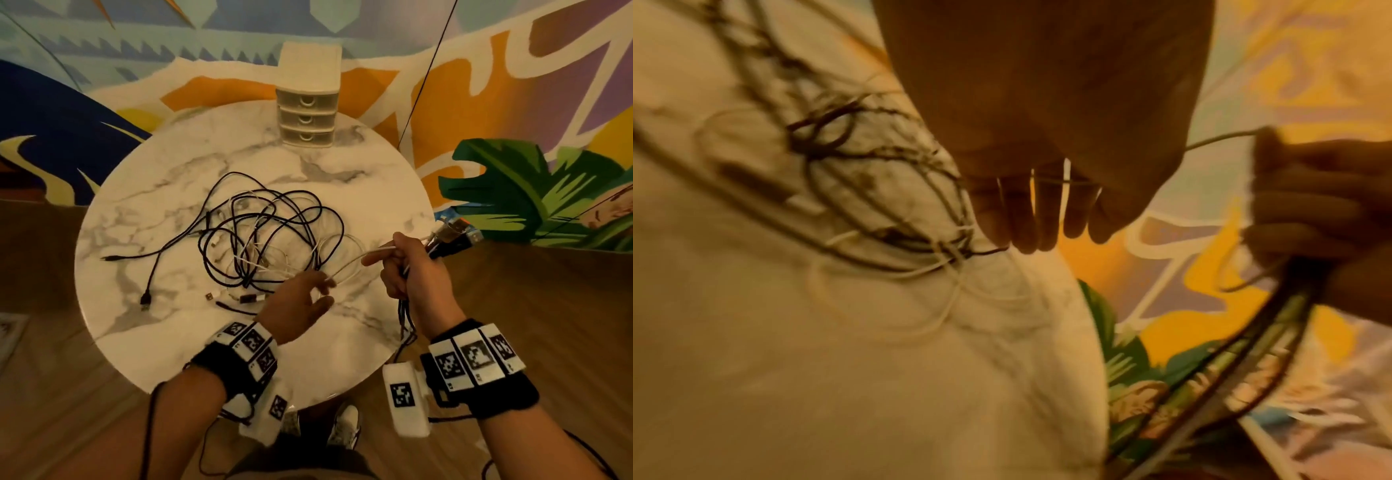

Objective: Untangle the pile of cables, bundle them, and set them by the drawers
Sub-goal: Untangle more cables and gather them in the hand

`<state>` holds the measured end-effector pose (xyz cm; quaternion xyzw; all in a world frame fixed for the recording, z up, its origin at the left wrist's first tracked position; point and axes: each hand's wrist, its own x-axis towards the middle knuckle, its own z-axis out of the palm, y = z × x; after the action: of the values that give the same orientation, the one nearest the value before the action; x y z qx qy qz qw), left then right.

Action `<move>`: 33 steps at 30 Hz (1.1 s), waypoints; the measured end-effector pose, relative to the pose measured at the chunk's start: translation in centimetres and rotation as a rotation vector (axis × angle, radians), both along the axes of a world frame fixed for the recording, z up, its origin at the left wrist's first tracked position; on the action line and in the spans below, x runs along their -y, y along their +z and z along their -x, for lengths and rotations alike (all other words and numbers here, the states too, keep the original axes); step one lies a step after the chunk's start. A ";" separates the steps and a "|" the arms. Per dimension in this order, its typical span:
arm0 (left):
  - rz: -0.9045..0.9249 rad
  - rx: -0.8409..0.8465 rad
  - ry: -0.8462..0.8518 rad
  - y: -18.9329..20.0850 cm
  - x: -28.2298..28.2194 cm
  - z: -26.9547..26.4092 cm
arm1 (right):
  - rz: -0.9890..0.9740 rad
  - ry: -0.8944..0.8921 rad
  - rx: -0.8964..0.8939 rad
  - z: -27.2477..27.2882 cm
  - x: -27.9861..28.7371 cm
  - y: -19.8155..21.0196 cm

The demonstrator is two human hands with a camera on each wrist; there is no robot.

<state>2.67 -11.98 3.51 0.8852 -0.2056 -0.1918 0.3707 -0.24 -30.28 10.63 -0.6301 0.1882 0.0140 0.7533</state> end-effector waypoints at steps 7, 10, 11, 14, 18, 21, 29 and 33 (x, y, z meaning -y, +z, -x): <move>-0.057 -0.083 0.489 -5.3 -9.3 -3.4 | -0.102 -0.176 -0.012 0.9 3.5 -0.1; -0.030 0.064 0.628 -2.3 -8.6 -5.5 | 0.056 -0.093 -0.066 2.0 2.9 -0.9; -0.010 0.111 0.665 -1.0 -7.7 -5.8 | 0.119 -0.048 -0.078 2.3 2.4 -1.2; 0.078 0.083 0.625 2.8 -5.0 -5.0 | 0.074 0.095 -0.069 2.7 0.6 -1.6; -0.154 0.238 0.221 5.4 -1.3 -1.0 | 0.058 0.253 -0.056 2.1 -2.8 -0.7; -0.151 0.298 0.044 5.0 0.4 1.8 | 0.206 0.319 -0.090 0.9 -4.5 -0.4; -0.296 0.161 0.179 -1.4 -4.1 -1.0 | 0.187 0.254 0.021 1.2 -4.3 -0.1; -0.329 0.340 0.381 -0.8 -8.1 -5.6 | 0.117 0.121 0.140 0.8 -2.4 2.7</move>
<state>8.31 -3.83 2.76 0.9753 -0.0614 0.0015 0.2120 -1.00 -27.83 13.34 -0.6826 0.0972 0.0042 0.7242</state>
